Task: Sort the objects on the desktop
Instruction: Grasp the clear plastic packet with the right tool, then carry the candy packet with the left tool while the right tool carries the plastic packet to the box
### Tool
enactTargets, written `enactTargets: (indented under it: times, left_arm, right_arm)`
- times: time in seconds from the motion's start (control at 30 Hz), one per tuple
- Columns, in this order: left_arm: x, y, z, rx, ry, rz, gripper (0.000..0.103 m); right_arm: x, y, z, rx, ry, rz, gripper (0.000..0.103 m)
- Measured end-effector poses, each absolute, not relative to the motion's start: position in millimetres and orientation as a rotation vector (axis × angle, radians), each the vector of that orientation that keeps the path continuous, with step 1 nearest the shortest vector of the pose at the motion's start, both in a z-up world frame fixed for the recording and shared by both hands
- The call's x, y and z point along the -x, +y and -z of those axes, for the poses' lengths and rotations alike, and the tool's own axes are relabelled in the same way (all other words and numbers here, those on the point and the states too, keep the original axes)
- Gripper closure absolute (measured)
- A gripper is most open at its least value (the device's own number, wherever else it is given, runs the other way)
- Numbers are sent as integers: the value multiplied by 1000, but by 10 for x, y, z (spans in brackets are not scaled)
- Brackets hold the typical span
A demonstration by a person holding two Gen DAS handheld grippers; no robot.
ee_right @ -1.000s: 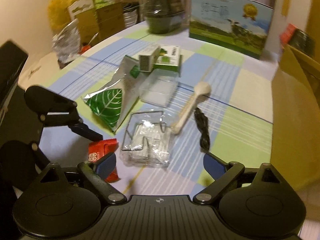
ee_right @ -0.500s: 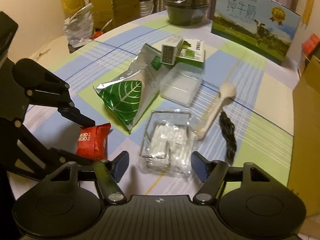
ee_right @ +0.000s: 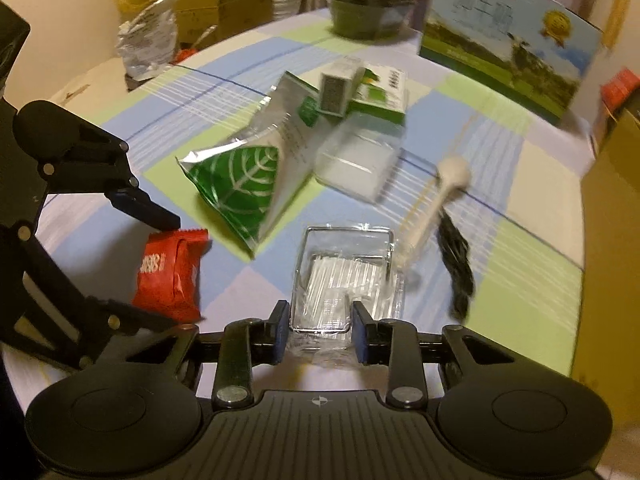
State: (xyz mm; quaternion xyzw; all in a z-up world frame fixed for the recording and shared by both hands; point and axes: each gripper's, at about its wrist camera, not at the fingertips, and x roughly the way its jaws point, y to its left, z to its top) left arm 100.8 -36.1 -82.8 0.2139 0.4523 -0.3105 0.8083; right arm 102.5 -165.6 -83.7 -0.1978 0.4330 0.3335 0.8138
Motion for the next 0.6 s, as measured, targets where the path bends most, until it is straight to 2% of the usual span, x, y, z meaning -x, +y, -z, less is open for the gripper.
enactTargets:
  times: [0.23,0.37,0.4,0.6]
  left_arm:
    - [-1047,-386,849,-429,973,673,39]
    - [-1059,-374,845,-398,988,684,48]
    - [-1046,-375,843,-395,986,684,57]
    - [-924,-443,815,-402,986,669,62]
  right_arm:
    - [-868,-1957,792,352,963,-620,74]
    - [-787,-2010,789,327,960,-605,74]
    - [-781,-2016,788,317,961,-601,74]
    - [-754,-2045,782,290,956,-590,74]
